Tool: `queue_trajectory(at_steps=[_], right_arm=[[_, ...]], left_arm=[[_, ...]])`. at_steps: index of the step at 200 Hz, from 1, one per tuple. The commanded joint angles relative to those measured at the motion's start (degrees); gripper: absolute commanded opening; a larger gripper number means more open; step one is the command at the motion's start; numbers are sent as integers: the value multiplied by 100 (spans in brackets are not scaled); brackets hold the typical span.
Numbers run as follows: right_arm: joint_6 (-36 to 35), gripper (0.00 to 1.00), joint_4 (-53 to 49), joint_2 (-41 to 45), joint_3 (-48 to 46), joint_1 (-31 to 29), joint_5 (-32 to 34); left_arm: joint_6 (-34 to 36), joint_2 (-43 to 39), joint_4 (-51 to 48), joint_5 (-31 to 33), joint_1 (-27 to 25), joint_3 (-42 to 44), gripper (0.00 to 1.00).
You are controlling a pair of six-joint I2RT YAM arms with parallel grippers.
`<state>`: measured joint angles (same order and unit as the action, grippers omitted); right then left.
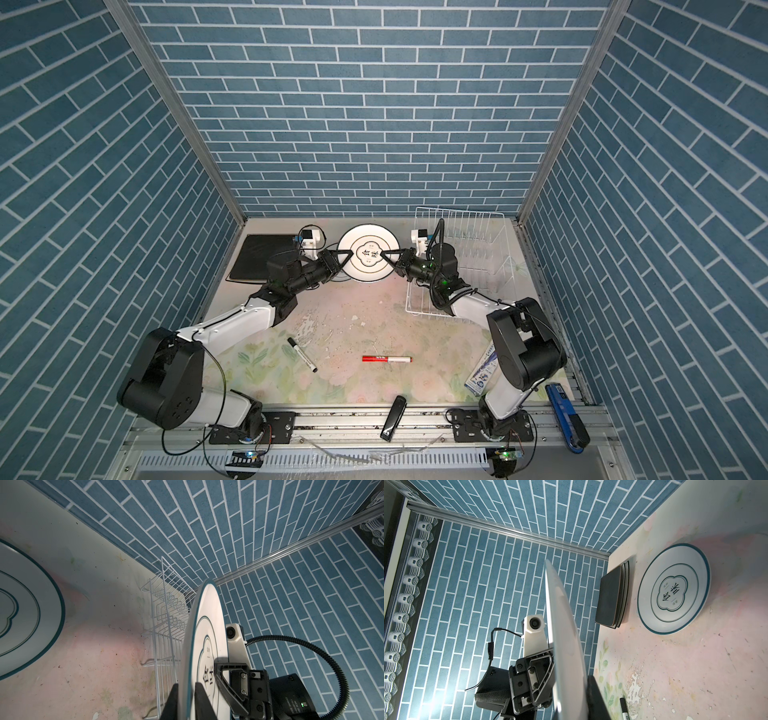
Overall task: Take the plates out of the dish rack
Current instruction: 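Close the left gripper on the plate rim and open the right gripper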
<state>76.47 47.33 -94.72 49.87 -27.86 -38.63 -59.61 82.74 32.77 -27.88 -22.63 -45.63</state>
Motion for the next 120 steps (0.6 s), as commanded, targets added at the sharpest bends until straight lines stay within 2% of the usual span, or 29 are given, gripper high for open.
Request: queue_trajectory(at_steps=[1,27,55,95,107,120], right_arm=[[350,0,568,-42,225,-26,-184],[356,1,628,-80,251,-27,-230],[351,41,649,-126,269,-30,-299],[326,64,396,-109,261,-18,-180],[284,81,239,-83,283,-6,-145],[184,95,0,-43,294,0,-103]], left_arm=[[61,49,136,-87,-18,-16,12],[62,32,132,-71,-14,-21,0],[164,18,2,17,-15,-51,0],[211,-65,-65,140,27,-37,0],[220,-93,-67,167,49,-33,0],[228,-124,-70,202,91,-19,0]])
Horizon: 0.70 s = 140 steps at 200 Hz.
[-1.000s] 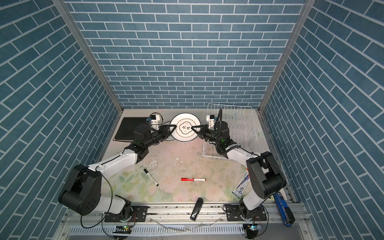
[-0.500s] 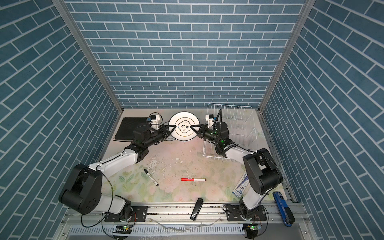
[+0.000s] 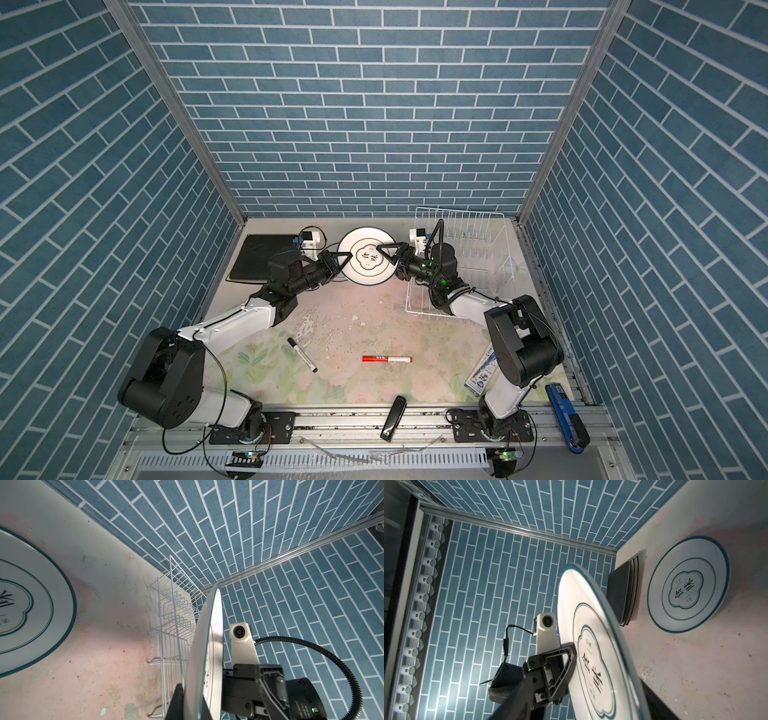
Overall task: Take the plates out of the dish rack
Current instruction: 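Close the left gripper on the plate rim and open the right gripper, then carry the plate with the left gripper onto the white plate on the table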
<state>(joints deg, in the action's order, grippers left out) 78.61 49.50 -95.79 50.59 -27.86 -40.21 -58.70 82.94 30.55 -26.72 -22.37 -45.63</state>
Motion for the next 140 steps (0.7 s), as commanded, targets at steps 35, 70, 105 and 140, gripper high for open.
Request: queue_trajectory(at_steps=[35,70,105,140], right_arm=[[-505,99,-1116,289,264,35,258],[-1155,99,-2166,630,314,74,681],[-1503,99,-2860,850,374,128,971],[-1723,99,-3267,1013,390,167,1182]], left_arm=[[113,-234,163,223,188,93,0],[121,-349,210,404,319,272,0],[10,-394,483,734,408,608,0],[-131,-365,717,964,518,920,0]])
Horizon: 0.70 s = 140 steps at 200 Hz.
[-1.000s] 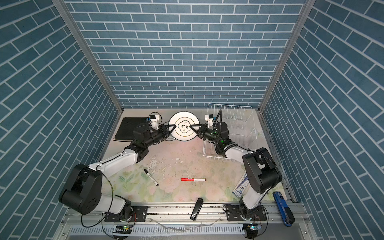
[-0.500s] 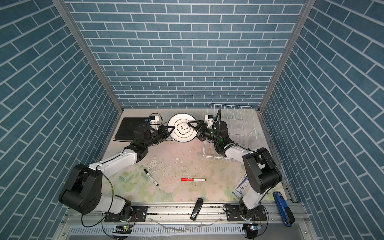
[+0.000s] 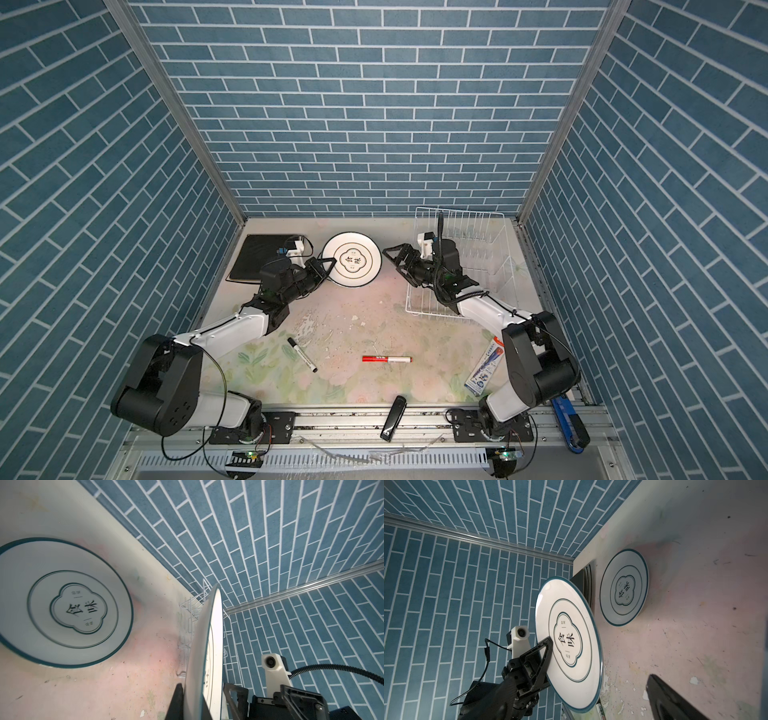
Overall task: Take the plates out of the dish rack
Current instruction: 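Carry the plate with the left gripper onto the white plate on the table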
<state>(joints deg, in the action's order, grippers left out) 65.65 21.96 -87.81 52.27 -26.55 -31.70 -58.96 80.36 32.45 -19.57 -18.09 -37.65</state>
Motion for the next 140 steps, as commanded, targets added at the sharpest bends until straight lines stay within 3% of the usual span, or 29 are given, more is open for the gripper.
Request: queue_trajectory(at_steps=[1,140], right_arm=[[-433,99,-519,222,218,35,336],[-623,99,-836,308,178,53,474]], left_arm=[[-106,-107,531,260,92,129,0],[-82,-137,623,887,262,504,0]])
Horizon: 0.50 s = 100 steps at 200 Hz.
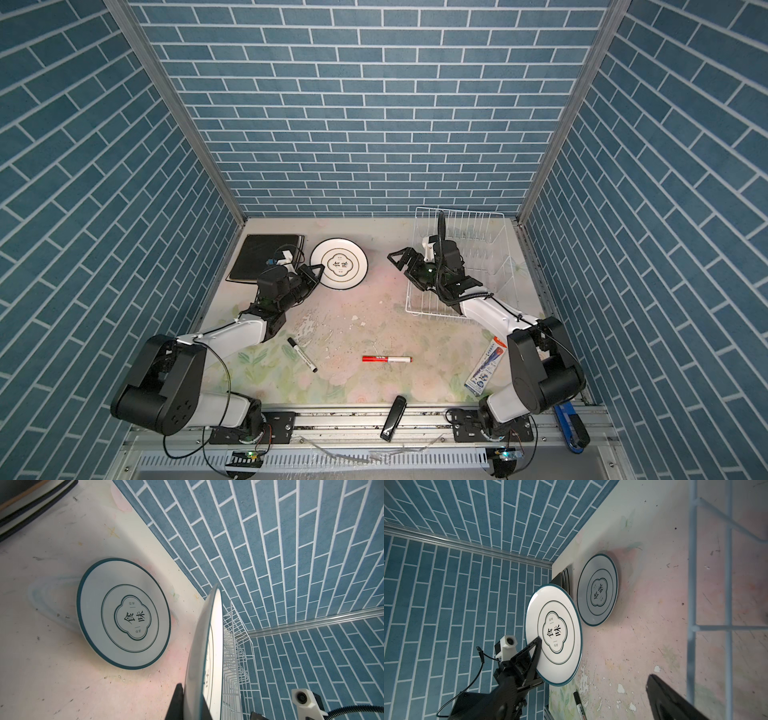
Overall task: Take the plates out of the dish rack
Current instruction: 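Carry the plate with the left gripper onto the white plate on the table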
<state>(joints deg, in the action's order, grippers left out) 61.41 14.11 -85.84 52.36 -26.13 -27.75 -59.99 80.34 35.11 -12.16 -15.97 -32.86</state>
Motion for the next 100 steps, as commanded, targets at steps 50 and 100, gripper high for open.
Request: queue_trajectory(at_steps=[50,100], right_arm=[[-166,99,52,86,205,11,-62],[-111,98,128,-55,353,19,-174]], left_arm=[[34,162,444,112,128,-75,0],[-4,488,554,42,258,-168,0]])
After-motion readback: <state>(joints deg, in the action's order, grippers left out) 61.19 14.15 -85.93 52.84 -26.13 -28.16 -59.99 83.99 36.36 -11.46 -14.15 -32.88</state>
